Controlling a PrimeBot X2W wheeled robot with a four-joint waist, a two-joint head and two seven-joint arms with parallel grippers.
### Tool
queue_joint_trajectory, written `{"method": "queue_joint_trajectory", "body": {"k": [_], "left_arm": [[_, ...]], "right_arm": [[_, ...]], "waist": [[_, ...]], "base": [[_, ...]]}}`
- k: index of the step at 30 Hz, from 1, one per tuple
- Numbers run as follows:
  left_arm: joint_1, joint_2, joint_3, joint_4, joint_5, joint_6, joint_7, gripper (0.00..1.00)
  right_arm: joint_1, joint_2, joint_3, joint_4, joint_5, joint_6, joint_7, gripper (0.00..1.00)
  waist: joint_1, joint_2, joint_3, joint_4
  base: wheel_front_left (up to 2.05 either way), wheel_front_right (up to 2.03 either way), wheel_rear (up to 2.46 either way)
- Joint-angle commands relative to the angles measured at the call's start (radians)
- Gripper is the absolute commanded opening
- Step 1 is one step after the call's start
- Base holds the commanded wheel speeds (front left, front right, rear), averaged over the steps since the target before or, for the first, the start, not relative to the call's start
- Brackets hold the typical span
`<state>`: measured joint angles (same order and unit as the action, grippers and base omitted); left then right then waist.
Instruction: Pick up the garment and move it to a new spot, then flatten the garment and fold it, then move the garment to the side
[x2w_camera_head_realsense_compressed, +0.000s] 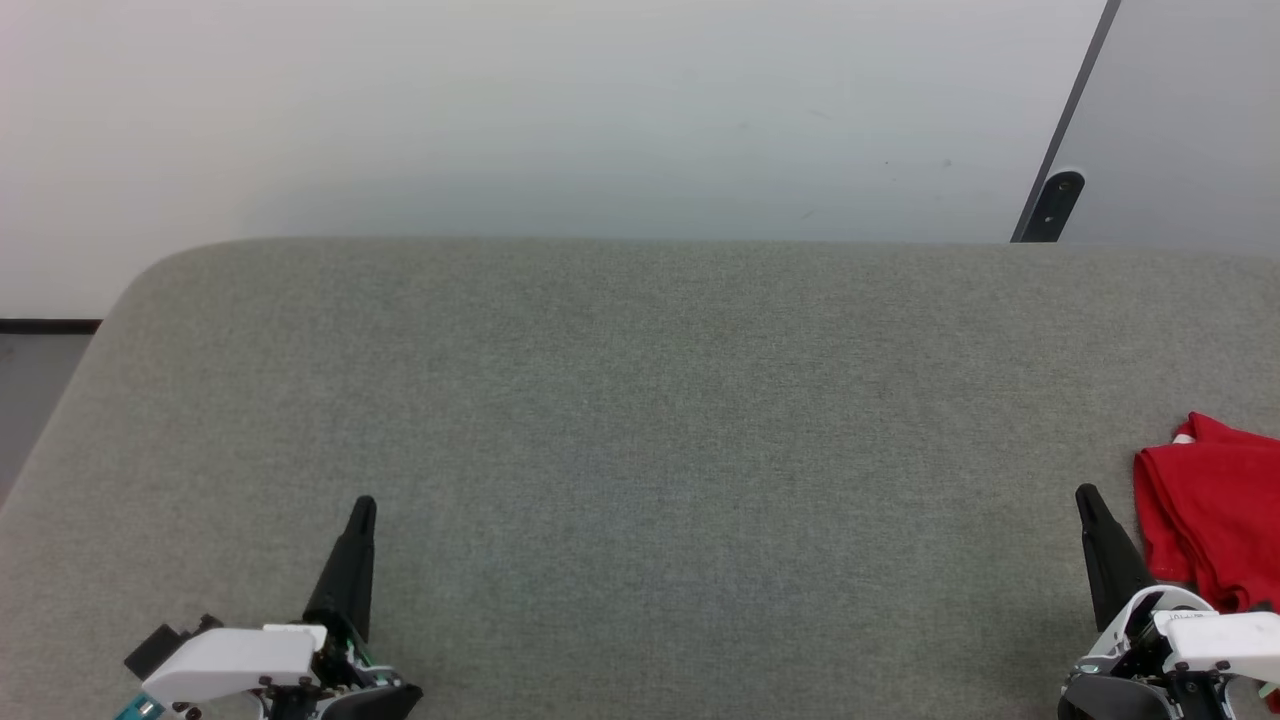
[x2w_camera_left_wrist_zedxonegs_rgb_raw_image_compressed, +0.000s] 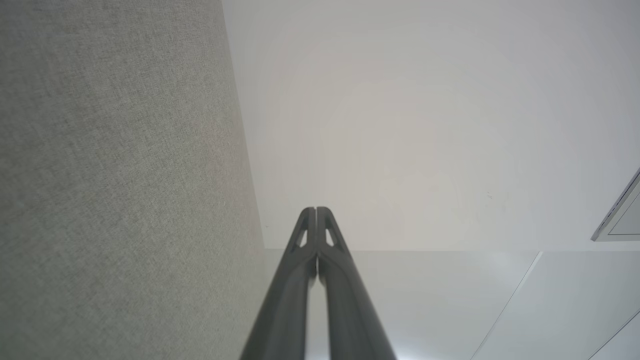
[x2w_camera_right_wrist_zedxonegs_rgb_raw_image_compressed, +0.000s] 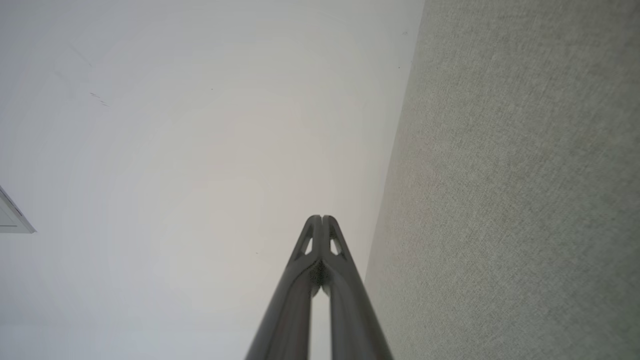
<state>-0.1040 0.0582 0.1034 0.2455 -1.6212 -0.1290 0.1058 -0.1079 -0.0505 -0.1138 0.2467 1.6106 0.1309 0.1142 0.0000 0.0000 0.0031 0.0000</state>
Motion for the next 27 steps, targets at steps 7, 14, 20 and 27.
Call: {"method": "queue_joint_trajectory", "body": {"k": [7,14,20,27], "left_arm": [[-0.01,-0.002,0.004,0.002,0.001,-0.005,0.005,0.0],[-0.01,-0.003,0.005,0.002,0.003,-0.005,0.006,0.0],[-0.01,-0.003,0.005,0.002,0.003,-0.005,0.004,0.0],[-0.01,-0.004,0.006,0.002,0.004,-0.005,0.005,0.0]], "right_arm": [[-0.003,0.003,-0.001,0.0,0.004,0.0,-0.002,0.0],[-0.003,0.003,-0.001,0.0,0.004,0.0,-0.002,0.0],[-0.003,0.003,-0.001,0.0,0.004,0.0,-0.002,0.0],[-0.003,0.003,-0.001,0.0,0.004,0.0,-0.002,0.0]], "waist": [[0.0,0.0,0.0,0.0],[0.0,0.0,0.0,0.0],[0.0,0.0,0.0,0.0],[0.0,0.0,0.0,0.0]], "base": [[0.0,0.0,0.0],[0.0,0.0,0.0],[0.0,0.0,0.0],[0.0,0.0,0.0]]}}
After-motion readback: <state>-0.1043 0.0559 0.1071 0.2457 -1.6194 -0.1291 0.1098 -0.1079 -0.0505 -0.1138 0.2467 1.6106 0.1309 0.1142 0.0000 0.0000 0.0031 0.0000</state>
